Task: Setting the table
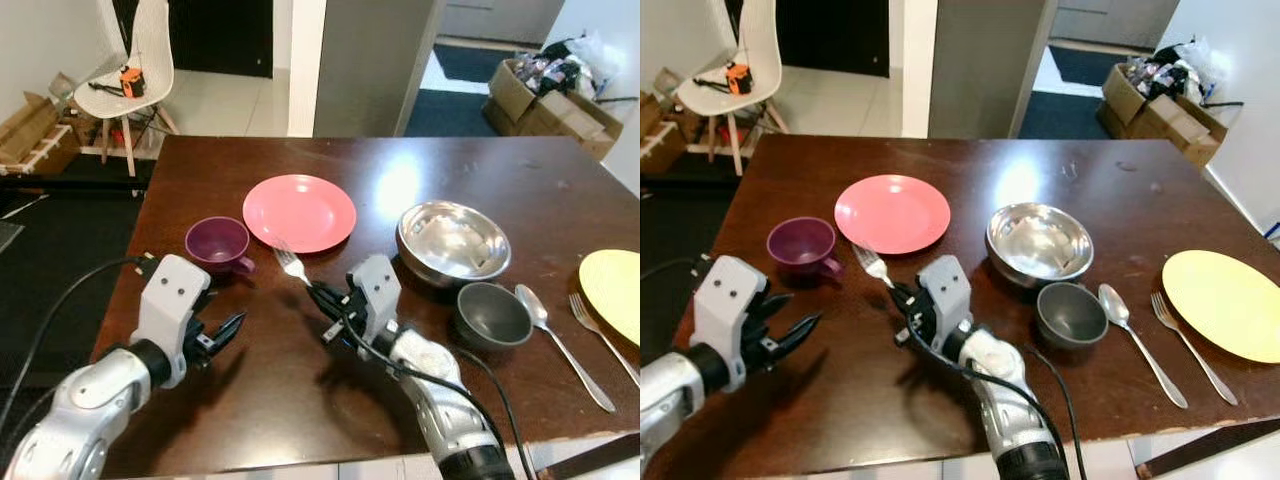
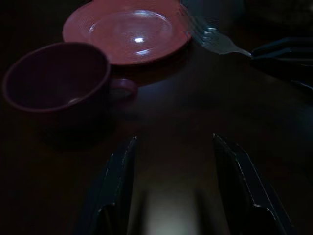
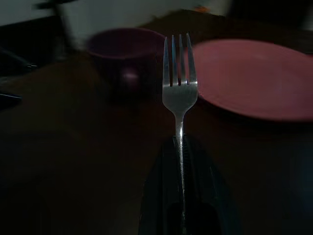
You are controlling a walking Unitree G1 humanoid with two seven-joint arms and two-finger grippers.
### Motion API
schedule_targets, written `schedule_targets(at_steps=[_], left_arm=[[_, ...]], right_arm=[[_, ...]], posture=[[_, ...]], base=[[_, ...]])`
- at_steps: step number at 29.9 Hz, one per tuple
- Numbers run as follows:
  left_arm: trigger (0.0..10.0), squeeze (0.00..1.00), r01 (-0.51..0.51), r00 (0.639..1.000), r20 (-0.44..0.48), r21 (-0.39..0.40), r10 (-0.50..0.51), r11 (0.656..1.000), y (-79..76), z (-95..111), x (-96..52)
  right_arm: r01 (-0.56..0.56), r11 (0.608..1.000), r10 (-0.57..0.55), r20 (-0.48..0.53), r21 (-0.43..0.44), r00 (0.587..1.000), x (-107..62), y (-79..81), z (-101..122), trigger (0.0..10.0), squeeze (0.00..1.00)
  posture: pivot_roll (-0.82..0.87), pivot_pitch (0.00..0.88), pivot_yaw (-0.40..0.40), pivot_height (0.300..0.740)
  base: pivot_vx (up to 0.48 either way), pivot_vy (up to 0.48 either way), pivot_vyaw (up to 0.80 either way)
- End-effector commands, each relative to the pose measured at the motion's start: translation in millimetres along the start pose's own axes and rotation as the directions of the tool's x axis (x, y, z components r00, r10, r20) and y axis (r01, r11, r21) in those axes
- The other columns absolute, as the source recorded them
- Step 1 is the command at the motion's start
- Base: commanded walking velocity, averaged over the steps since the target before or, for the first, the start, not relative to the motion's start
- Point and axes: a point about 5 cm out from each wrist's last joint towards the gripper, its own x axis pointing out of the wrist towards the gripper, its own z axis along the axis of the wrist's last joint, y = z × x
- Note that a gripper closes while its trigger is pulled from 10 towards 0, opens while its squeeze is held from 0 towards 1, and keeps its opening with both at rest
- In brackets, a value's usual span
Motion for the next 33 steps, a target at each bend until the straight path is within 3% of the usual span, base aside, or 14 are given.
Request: schedule_targets(at_steps=[1, 4, 14, 21, 33], left_arm=[[10.0, 0.0, -0.021, 1.0, -0.007, 0.002, 0.021, 1.0, -1.0, -5.1, 3.2], [10.0, 0.0, -0.079, 0.997, 0.001, -0.046, 0.079, 0.996, 0.0, -13.6, 11.0], [10.0, 0.0, -0.151, 0.988, 0.013, -0.051, 0.152, 0.987, 2.7, -17.4, 29.4], [10.0, 0.0, -0.245, 0.969, -0.006, -0.092, 0.245, 0.965, 8.4, -27.2, 32.5], [10.0, 0.0, -0.268, 0.963, 0.0, -0.114, 0.269, 0.957, -0.4, -35.3, 34.8]], right_arm=[[0.087, 0.996, -0.087, -0.033, 0.003, 0.996, -8.4, -6.2, -5.5, 10.0, 0.0], [0.161, 0.987, -0.161, -0.053, -0.003, 0.986, -21.0, -8.6, -6.4, 10.0, 0.0], [0.227, 0.974, -0.226, -0.064, 0.016, 0.972, -25.9, -4.5, -8.4, 10.0, 0.0], [0.216, 0.976, -0.215, -0.084, 0.01, 0.973, -24.2, -1.1, -8.4, 10.0, 0.0], [0.212, 0.977, -0.211, -0.099, 0.006, 0.973, -19.7, -0.5, -9.6, 10.0, 0.0]], posture=[[0.03, 0.0, 0.055, 0.74], [0.0, 0.0, 0.074, 0.74], [-0.03, 0.0, 0.093, 0.74], [-0.02, 0.0, 0.07, 0.74], [-0.02, 0.0, 0.061, 0.74]], base=[[0.0, 0.0, 0.0], [0.0, 0.0, 0.0], [0.0, 0.0, 0.0], [0.0, 0.0, 0.0], [0.0, 0.0, 0.0]])
